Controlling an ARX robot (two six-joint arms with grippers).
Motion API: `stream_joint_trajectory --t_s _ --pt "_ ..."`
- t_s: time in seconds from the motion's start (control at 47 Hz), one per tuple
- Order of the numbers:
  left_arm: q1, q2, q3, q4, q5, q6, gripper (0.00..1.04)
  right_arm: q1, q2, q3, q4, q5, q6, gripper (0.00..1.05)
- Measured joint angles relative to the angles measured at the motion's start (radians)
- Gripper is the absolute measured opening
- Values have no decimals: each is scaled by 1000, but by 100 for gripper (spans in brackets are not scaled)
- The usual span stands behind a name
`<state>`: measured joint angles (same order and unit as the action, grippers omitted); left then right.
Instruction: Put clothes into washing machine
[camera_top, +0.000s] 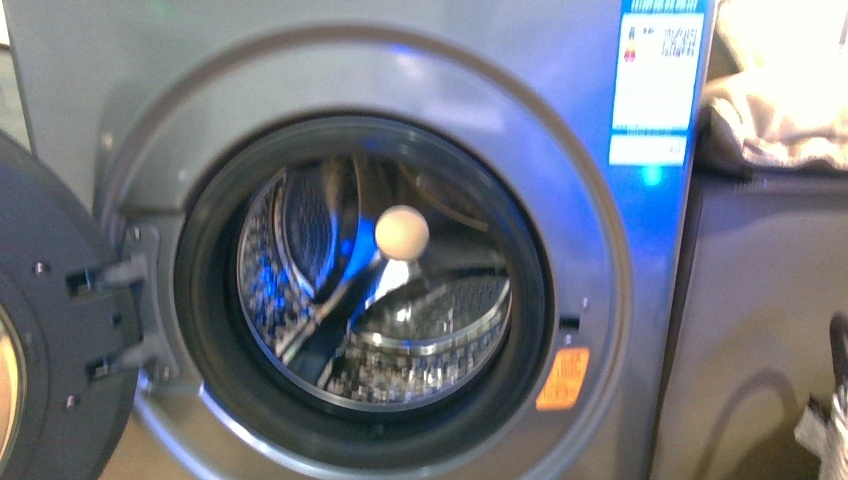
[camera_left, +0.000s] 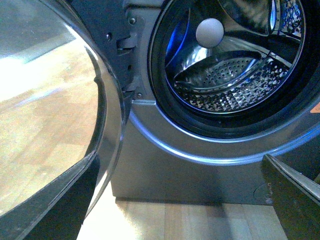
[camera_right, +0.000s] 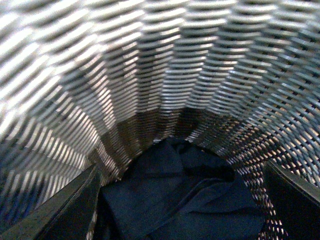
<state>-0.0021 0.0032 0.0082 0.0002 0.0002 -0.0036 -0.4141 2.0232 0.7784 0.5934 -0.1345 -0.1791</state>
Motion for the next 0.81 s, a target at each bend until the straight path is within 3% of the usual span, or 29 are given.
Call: stream_joint_trajectory --t_s 0.531,0.808 --pt "0 0 0 0 0 0 98 -37 536 351 -6 51 32 97" --pt "0 0 0 0 0 0 98 -56 673 442 -7 55 35 97"
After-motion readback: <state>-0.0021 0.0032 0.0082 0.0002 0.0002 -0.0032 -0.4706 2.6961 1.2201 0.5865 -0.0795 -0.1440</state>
